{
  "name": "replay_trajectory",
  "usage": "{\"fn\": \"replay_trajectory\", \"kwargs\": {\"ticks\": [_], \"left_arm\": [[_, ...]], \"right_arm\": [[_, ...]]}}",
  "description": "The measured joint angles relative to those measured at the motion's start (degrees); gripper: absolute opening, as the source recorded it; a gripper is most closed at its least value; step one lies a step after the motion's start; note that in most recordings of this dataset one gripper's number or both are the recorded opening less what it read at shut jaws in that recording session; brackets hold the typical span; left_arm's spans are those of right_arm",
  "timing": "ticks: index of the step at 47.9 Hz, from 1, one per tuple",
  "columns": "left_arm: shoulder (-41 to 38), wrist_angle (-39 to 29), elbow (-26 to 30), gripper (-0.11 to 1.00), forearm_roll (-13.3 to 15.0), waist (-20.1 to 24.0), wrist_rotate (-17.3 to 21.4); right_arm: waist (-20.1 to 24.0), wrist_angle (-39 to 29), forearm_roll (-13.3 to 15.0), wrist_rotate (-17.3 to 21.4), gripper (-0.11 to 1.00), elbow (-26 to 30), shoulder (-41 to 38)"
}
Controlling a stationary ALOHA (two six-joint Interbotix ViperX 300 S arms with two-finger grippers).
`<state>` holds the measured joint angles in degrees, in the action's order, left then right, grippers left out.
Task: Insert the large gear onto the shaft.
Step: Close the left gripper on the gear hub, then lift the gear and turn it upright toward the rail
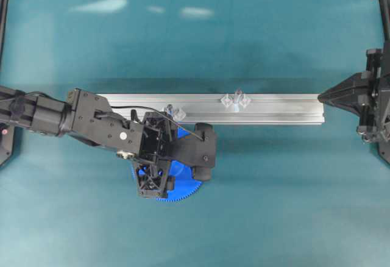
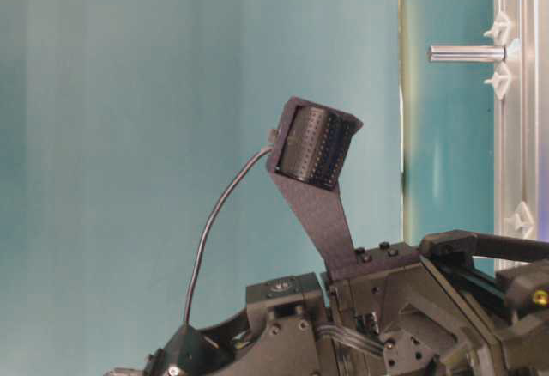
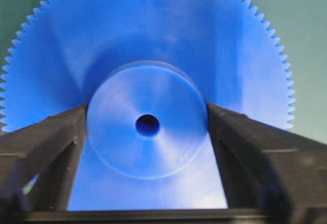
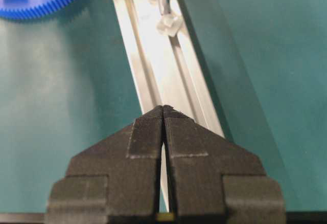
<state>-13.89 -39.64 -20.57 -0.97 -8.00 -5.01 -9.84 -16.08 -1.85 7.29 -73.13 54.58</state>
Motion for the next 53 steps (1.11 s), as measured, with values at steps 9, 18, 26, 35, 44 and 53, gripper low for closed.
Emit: {"fn": "replay_trajectory", "kwargs": {"ticks": [9, 18, 26, 35, 44, 53], "left_arm": [[-0.18, -2.46, 0.79, 0.76, 0.09, 0.00, 0.09], [-0.26, -3.08, 1.23, 0.76, 0.09, 0.00, 0.35], [-0.26, -3.16, 2.02, 0.76, 0.00, 0.00, 0.44], [-0.26, -3.16, 3.87, 0.76, 0.00, 0.00, 0.44], [-0.35, -4.22, 5.45, 0.76, 0.00, 0.00, 0.44], [-0.35, -7.91, 8.26, 0.76, -0.09, 0.00, 0.53]], "right_arm": [[0.00, 0.00, 0.00, 0.00, 0.03, 0.00, 0.00], [0.00, 0.00, 0.00, 0.00, 0.03, 0.00, 0.00], [0.00, 0.00, 0.00, 0.00, 0.03, 0.00, 0.00], [0.00, 0.00, 0.00, 0.00, 0.03, 0.00, 0.00], [0.00, 0.00, 0.00, 0.00, 0.03, 0.00, 0.00], [0.00, 0.00, 0.00, 0.09, 0.03, 0.00, 0.00]]}}
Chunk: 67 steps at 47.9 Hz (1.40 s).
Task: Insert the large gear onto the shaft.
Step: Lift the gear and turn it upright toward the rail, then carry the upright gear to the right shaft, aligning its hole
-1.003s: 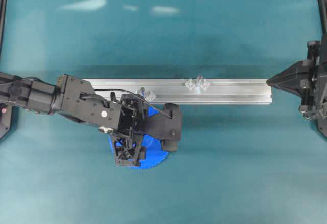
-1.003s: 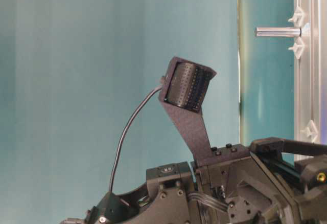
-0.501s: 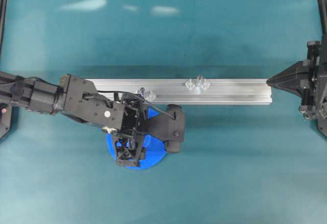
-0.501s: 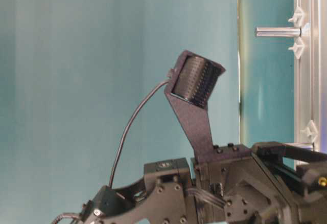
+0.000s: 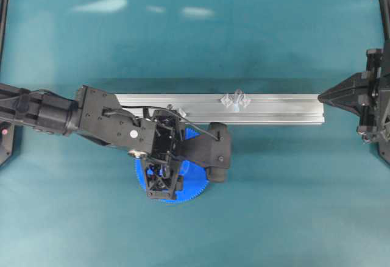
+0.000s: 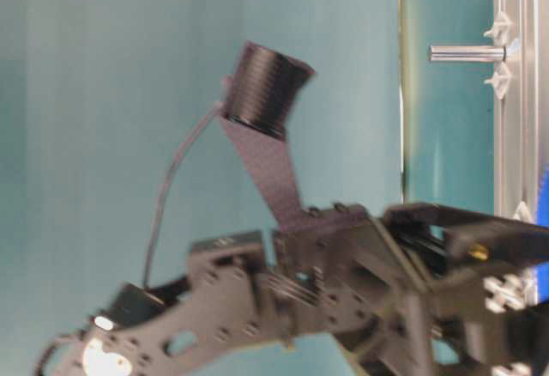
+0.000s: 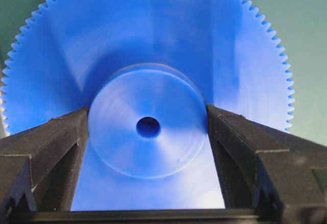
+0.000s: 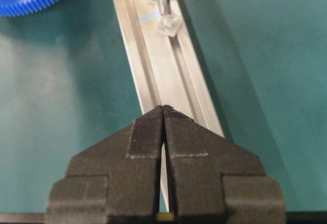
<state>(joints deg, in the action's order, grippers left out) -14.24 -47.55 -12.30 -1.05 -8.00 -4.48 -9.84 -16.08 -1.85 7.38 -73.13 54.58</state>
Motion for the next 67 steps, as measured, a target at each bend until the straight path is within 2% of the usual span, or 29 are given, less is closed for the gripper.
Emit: {"fn": "replay_trajectory", "kwargs": {"ticks": [11, 30, 49, 67], "left_arm": [[1.14, -4.75, 4.83, 0.76, -0.09, 1.14, 2.37], [3.34, -12.48, 13.97, 0.76, -0.09, 6.42, 8.35], [3.08, -12.57, 19.60, 0.76, -0.09, 9.58, 13.89], [-0.70, -11.51, 23.91, 0.76, -0.09, 13.01, 18.72]], "right_arm": [[0.00, 0.00, 0.00, 0.00, 0.03, 0.00, 0.09], [0.00, 0.00, 0.00, -0.09, 0.03, 0.00, 0.09], [0.00, 0.09, 0.09, -0.09, 0.03, 0.00, 0.09], [0.00, 0.09, 0.09, -0.09, 0.03, -0.18, 0.09]]}}
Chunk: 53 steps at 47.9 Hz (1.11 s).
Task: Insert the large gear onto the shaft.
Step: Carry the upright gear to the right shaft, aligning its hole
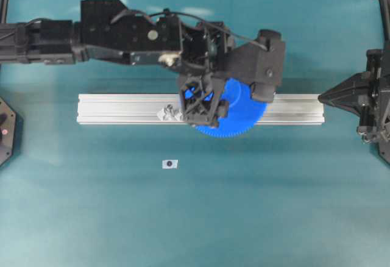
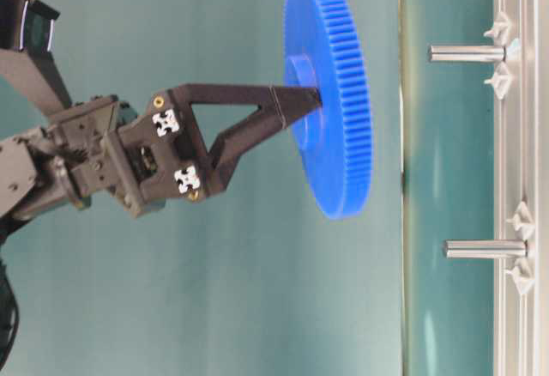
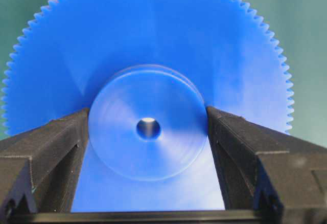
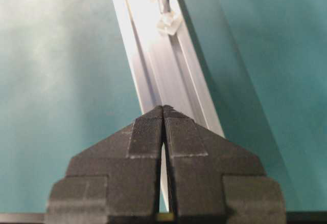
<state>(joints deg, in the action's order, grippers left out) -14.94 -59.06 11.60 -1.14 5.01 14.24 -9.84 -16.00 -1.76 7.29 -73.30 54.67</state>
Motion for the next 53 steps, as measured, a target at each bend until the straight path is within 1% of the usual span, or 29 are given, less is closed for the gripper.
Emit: {"fn": "replay_trajectory", "kwargs": {"ticks": [9, 19, 30, 53], "left_arm": [[-2.55, 1.23, 2.02, 0.76, 0.00, 1.41, 0.53], [-5.45, 1.67, 3.60, 0.76, -0.09, 1.41, 0.53], [-6.77, 1.76, 4.04, 0.76, 0.00, 1.49, 0.35], [-10.63, 3.08, 4.22, 0.76, -0.09, 1.23, -0.26]], "right_arm": [[0.00, 0.00, 0.00, 0.00, 0.03, -0.26, 0.53], [-0.09, -0.18, 0.00, 0.09, 0.03, -0.79, 2.81], [-1.05, -1.58, 0.00, 0.09, 0.03, -0.97, 4.13], [-2.46, -1.76, 0.09, 0.09, 0.03, -0.97, 4.22]]}}
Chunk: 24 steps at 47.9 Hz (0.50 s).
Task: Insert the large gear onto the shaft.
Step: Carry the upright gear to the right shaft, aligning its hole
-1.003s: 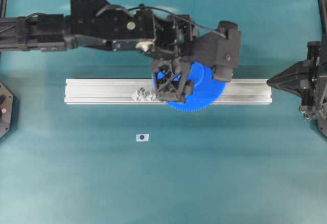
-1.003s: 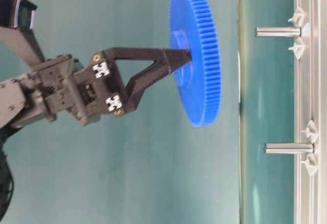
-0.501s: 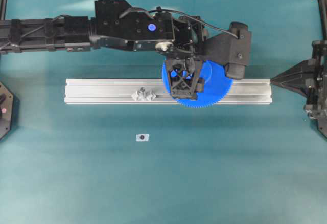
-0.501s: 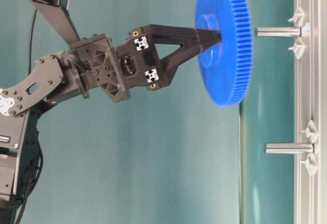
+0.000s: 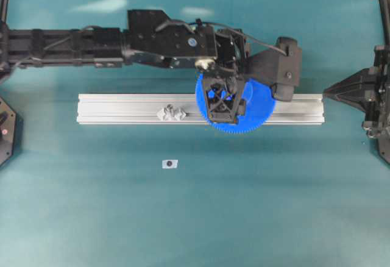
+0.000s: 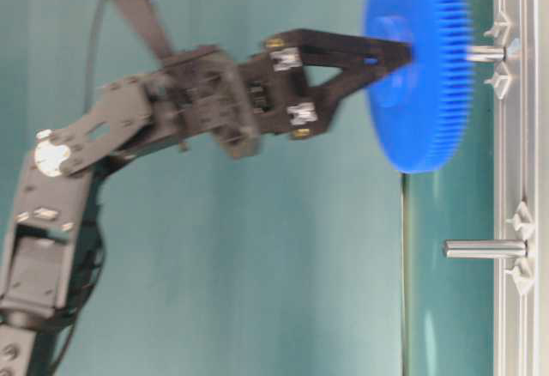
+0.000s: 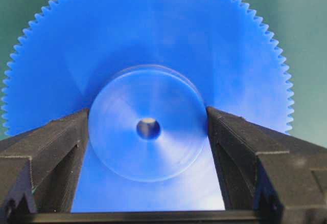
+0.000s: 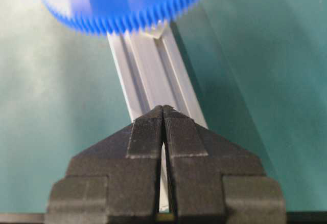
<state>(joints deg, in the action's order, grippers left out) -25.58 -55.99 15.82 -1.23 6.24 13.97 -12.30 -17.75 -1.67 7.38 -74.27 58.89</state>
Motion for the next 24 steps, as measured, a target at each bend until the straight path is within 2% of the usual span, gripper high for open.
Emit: {"fn": "replay_trajectory", "kwargs": {"ticks": [24], "left_arm": [[-1.32, 2.29, 0.62, 0.76, 0.09, -0.09, -0.88]], "right_arm": [[-0.18, 0.00, 0.09, -0.09, 0.03, 0.00, 0.00]]}}
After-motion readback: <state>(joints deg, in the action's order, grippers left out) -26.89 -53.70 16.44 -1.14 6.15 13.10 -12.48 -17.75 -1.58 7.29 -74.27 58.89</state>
